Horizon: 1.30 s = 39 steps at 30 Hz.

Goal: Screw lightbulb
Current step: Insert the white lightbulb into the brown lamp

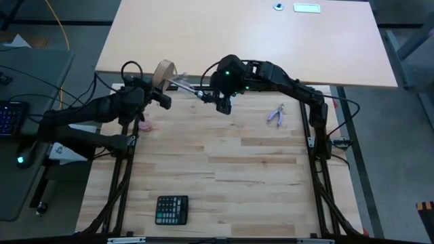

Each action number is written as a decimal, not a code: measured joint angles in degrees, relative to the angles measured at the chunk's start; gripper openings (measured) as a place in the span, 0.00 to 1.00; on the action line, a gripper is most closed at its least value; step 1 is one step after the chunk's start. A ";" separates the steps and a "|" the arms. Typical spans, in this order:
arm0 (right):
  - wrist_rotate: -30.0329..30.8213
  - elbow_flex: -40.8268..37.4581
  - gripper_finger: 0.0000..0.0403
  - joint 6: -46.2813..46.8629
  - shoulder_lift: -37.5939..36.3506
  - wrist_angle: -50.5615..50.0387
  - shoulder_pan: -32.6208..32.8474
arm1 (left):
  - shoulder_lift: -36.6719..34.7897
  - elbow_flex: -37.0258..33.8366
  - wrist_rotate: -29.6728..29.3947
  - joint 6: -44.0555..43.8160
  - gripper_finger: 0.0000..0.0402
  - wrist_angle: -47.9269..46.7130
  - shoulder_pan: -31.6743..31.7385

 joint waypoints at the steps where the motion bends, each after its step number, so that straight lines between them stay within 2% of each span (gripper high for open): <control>1: 0.01 0.00 0.70 -0.47 -0.12 0.28 0.08 | 0.00 0.00 -0.08 -0.76 0.30 -0.05 0.42; 5: 0.84 0.00 0.70 -1.62 -0.51 2.90 0.54 | -0.02 0.00 -0.19 -2.88 0.30 -0.93 2.18; 8: 4.08 -0.07 0.70 -2.94 -1.33 4.37 0.63 | -0.21 0.00 0.31 -6.59 0.30 -1.88 3.69; 14: 7.63 -0.09 0.70 -3.07 -6.49 4.99 -0.18 | -1.98 -0.01 12.93 -18.03 0.30 -9.67 8.47; 19: 7.39 -0.05 0.70 -0.89 -11.99 5.38 -0.52 | -4.08 -2.58 18.03 -21.80 0.30 -10.92 12.19; 23: 6.32 0.07 0.70 0.81 -14.05 0.52 0.58 | -5.29 -3.78 18.61 -22.83 0.30 -8.43 13.42; 27: 5.95 -1.18 0.70 2.06 -13.37 -2.45 2.11 | -7.48 -2.67 18.46 -19.17 0.30 -3.44 13.39; 32: 4.78 -3.86 0.70 0.91 -13.37 5.98 2.22 | -10.12 0.51 17.41 -15.50 0.30 -6.34 13.39; 39: 2.10 -5.97 0.70 -1.34 -13.46 15.56 1.91 | -13.25 3.83 14.02 -15.35 0.30 -9.16 13.39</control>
